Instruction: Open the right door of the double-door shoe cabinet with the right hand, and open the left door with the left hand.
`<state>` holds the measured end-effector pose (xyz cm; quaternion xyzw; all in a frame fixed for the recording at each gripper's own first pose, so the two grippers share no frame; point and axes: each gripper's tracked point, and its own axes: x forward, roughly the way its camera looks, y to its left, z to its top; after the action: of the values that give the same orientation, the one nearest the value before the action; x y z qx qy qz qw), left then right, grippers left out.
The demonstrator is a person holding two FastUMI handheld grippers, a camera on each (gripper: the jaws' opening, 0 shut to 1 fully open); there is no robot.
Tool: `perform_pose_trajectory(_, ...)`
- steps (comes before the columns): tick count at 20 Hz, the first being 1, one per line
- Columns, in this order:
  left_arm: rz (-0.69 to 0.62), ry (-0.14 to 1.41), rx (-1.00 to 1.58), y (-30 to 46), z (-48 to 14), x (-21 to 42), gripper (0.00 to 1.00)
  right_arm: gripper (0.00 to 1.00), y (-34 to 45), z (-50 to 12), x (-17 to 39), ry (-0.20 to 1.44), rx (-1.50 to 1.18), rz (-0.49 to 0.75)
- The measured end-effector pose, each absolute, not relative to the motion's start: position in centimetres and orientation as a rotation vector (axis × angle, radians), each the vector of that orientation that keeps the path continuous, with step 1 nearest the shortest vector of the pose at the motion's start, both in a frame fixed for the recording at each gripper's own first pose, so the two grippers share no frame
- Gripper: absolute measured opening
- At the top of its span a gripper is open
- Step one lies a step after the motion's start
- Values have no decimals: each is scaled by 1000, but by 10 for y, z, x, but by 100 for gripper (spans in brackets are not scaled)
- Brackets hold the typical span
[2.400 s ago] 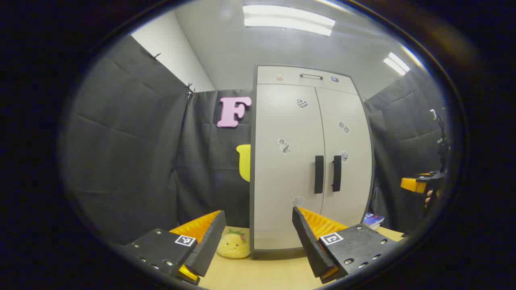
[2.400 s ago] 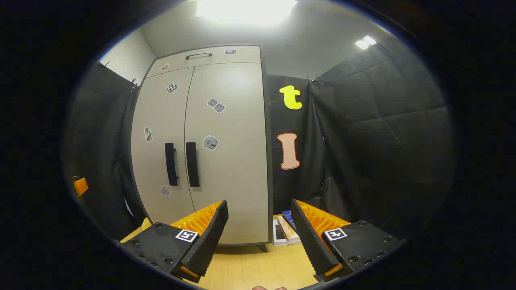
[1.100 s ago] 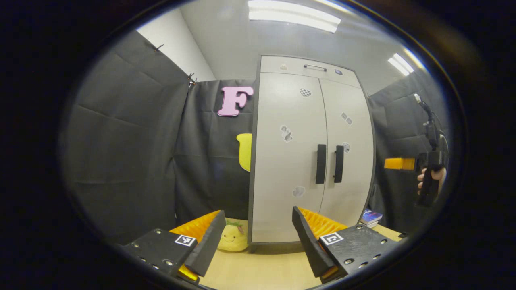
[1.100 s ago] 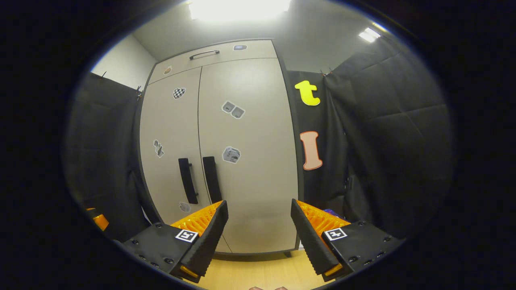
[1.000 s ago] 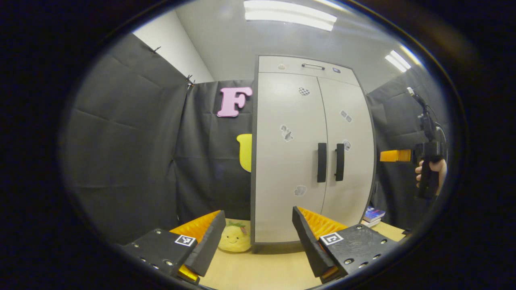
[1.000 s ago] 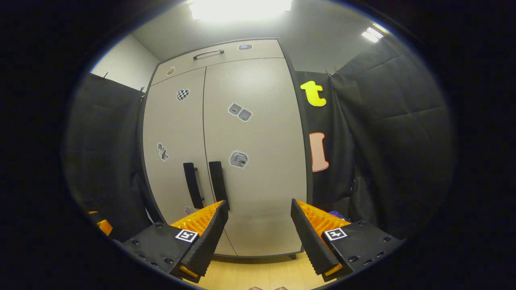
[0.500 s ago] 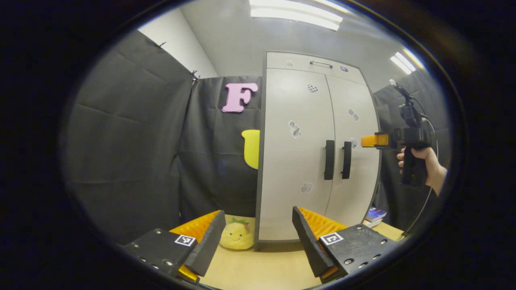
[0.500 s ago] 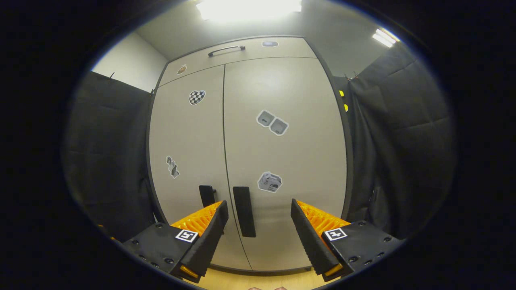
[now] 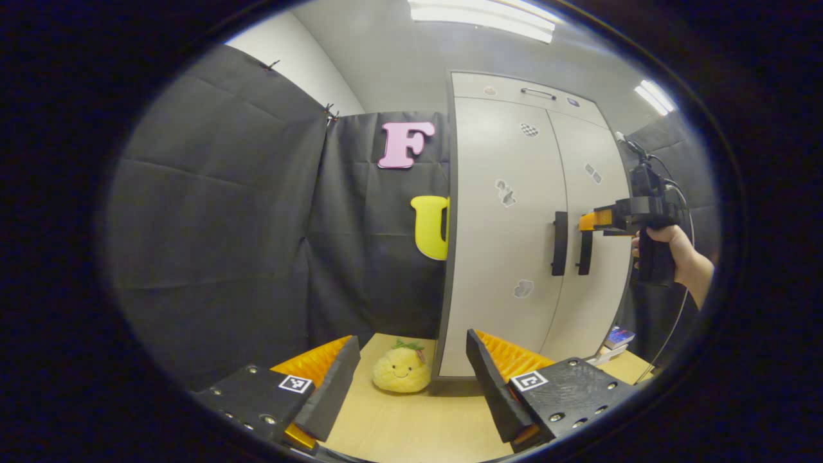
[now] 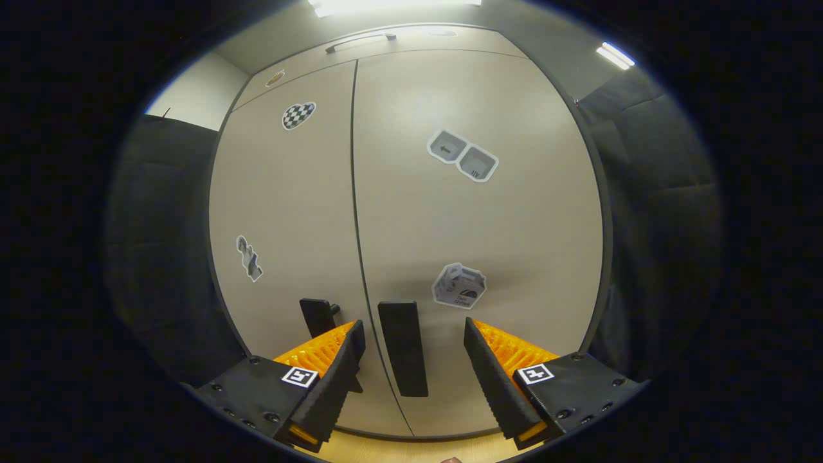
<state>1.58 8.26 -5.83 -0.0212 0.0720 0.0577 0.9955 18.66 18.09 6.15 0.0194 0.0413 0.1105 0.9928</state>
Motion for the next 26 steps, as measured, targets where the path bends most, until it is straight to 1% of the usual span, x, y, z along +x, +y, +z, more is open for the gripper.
perform_pose_trajectory(1,127,152,-54,89,-61,15,96,96,183,58,191,89,34,216)
perform_pose_trajectory(2,138,158,-63,94,-64,14,96,89,185,55,196,98,34,212)
perform_pose_trajectory(3,148,165,-73,94,-67,15,96,91,188,51,198,114,36,209)
perform_pose_trajectory(4,151,174,-85,94,-68,15,96,82,193,47,201,130,37,214)
perform_pose_trajectory(5,155,185,-101,97,-72,15,95,80,195,43,204,141,34,212)
perform_pose_trajectory(6,158,191,-114,100,-73,15,95,60,195,40,207,152,29,201)
perform_pose_trajectory(8,169,187,-118,107,-74,7,96,42,192,39,209,154,26,183)
perform_pose_trajectory(9,178,190,-111,109,-75,1,96,37,192,38,208,159,33,190)
perform_pose_trajectory(10,184,193,-107,112,-76,-4,96,37,191,39,208,160,47,196)
perform_pose_trajectory(11,186,195,-108,112,-78,-6,96,34,190,39,208,161,52,200)
perform_pose_trajectory(13,186,201,-116,111,-79,-10,96,30,191,38,209,149,43,213)
perform_pose_trajectory(14,186,201,-124,110,-78,-12,96,24,191,39,208,136,43,223)
perform_pose_trajectory(15,182,199,-135,108,-77,-13,96,25,192,40,208,121,43,241)
perform_pose_trajectory(16,176,194,-145,106,-74,-15,96,15,191,39,207,109,30,257)
perform_pose_trajectory(19,169,188,-140,100,-70,-16,96,2,191,39,203,128,15,287)
perform_pose_trajectory(20,165,186,-135,98,-68,-17,96,2,191,38,202,129,16,293)
perform_pose_trajectory(21,160,186,-130,94,-67,-18,96,6,190,38,199,125,18,298)
perform_pose_trajectory(24,152,190,-120,85,-64,-25,96,6,187,39,189,119,25,311)
perform_pose_trajectory(25,149,192,-116,81,-65,-29,95,2,187,38,185,119,29,316)
perform_pose_trajectory(26,145,195,-111,77,-65,-33,96,6,186,38,183,118,33,322)
